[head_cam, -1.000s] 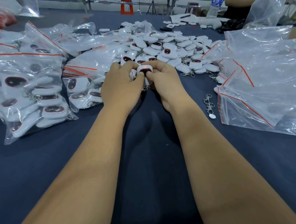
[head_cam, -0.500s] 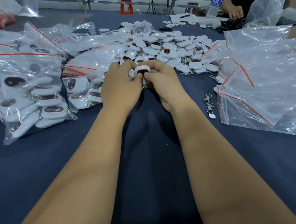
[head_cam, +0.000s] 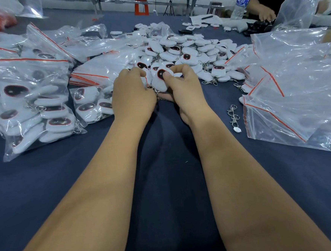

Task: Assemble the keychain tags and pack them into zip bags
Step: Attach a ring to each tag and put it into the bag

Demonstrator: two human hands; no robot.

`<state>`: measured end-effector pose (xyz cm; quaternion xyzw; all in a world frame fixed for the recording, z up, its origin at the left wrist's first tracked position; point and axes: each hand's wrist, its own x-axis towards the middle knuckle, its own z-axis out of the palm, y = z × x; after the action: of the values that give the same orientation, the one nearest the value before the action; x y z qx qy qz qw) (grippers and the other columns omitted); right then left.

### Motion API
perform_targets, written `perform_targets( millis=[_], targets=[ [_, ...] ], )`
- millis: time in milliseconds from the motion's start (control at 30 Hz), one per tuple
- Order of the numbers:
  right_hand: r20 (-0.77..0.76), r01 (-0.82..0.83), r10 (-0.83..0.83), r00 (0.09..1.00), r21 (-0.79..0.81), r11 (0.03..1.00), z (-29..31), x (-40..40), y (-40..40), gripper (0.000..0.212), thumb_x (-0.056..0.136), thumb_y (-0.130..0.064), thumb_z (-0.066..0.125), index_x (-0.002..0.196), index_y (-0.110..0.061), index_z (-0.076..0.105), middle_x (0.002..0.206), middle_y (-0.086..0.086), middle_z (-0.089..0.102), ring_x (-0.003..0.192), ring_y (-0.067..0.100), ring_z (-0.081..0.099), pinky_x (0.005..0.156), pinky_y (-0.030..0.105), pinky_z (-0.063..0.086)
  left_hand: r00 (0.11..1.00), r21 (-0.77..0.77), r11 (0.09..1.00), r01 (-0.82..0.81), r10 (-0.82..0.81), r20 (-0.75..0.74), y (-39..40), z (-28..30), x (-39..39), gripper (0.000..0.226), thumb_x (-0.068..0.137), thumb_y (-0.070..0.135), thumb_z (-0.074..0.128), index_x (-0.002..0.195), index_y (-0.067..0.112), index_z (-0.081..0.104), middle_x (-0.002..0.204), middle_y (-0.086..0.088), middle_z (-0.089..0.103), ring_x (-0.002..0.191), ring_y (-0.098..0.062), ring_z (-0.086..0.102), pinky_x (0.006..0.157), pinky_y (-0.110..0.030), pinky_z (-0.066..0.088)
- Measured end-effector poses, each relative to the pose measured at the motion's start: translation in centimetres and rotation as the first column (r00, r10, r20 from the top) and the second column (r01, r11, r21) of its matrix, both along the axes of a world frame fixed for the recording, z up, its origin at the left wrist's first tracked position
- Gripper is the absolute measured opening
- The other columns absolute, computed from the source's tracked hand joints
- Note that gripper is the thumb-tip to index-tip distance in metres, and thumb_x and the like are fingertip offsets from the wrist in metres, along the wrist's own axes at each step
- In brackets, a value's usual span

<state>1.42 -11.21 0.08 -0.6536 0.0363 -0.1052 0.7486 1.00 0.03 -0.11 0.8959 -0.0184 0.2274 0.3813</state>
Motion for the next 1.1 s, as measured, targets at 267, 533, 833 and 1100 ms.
perform_targets(
  millis=[267, 533, 833, 1100],
  targets=[
    [0.052, 0.134, -0.131, 0.99, -0.054, 0.989, 0.1, -0.1, 0.0, 0.005, 0.1, -0.022, 0.051, 0.096, -0.021, 0.049, 0.116, 0.015, 0.062, 0.085, 0.029, 0.067, 0.068, 0.03, 0.06, 0.986, 0.235, 0.958, -0.166, 0.169, 0.005, 0.7, 0.5, 0.0, 0.028, 0.087, 0.01, 0.053, 0.113, 0.002, 0.061, 0.114, -0.02, 0.059, 0.106, -0.038, 0.052, 0.073, -0.032, 0.031],
    [0.063, -0.049, 0.023, 0.998, 0.452, 0.89, 0.9, 0.1, -0.4, 0.016, 0.099, -0.01, 0.056, 0.113, -0.004, 0.049, 0.096, 0.015, 0.064, 0.074, 0.025, 0.068, 0.063, 0.027, 0.058, 0.996, -0.025, 0.998, -0.063, 0.064, 0.063, 0.4, 1.2, -0.5, 0.021, 0.081, 0.016, 0.052, 0.079, 0.006, 0.071, 0.073, -0.009, 0.066, 0.076, -0.026, 0.056, 0.061, -0.032, 0.036],
    [0.063, -0.104, 0.089, 0.994, 0.308, 0.946, 0.8, -0.2, 0.3, 0.011, 0.094, 0.006, 0.053, 0.096, -0.005, 0.052, 0.09, 0.012, 0.063, 0.08, 0.021, 0.066, 0.085, 0.035, 0.059, 0.999, -0.438, 0.899, 0.021, 0.002, 0.053, -0.2, 1.5, -0.4, 0.015, 0.087, 0.021, 0.06, 0.076, 0.025, 0.069, 0.062, 0.011, 0.062, 0.059, -0.003, 0.053, 0.062, -0.02, 0.044],
    [0.162, 0.083, 0.015, 0.987, -0.576, 0.813, 0.0, -0.5, 0.9, 0.016, 0.091, -0.016, 0.059, 0.088, -0.015, 0.075, 0.098, 0.015, 0.07, 0.104, 0.027, 0.06, 0.099, 0.043, 0.046, 0.986, -0.422, 0.901, 0.099, -0.032, 0.164, -0.4, 1.5, -0.8, 0.016, 0.084, 0.02, 0.061, 0.076, 0.031, 0.069, 0.079, 0.008, 0.07, 0.081, -0.01, 0.066, 0.079, -0.029, 0.053]
  ],
)
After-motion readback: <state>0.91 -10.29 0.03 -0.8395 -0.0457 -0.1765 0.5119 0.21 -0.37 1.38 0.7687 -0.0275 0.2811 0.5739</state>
